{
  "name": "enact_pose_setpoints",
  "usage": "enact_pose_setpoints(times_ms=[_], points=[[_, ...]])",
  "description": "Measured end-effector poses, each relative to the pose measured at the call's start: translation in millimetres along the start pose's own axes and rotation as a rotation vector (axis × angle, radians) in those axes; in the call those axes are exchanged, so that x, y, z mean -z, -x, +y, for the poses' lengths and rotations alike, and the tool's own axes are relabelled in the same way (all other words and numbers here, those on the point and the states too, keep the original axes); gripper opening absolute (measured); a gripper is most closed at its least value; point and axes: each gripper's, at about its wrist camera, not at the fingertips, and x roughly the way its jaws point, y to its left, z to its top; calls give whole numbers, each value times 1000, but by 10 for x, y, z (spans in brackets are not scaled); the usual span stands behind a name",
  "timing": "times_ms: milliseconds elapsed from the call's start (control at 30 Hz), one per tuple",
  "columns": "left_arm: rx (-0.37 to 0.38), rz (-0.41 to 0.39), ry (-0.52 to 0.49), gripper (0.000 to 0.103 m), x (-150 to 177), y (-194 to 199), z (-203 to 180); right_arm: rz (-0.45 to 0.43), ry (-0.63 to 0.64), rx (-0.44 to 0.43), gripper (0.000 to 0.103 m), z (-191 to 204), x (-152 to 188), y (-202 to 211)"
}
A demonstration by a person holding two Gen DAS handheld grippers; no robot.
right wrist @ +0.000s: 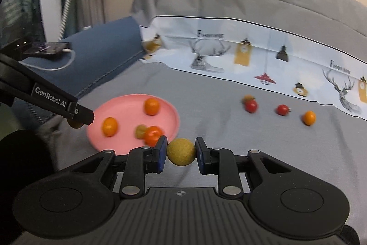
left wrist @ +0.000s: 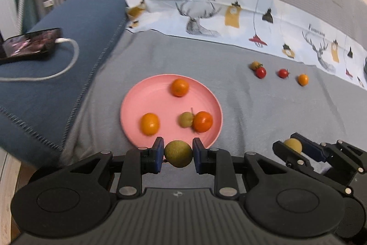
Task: Organize fruits
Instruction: 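Carry both yellow-green fruits over the pink plate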
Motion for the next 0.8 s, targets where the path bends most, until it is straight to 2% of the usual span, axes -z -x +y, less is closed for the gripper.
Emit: enact_pose_setpoints(times_ms=[333,800], points=[[12,-53,72,29,131,326,272,-29,37,24,28,198,-64,266],[1,-75,106,29,146,389,385,-36,59,38,28,240,-106,343]])
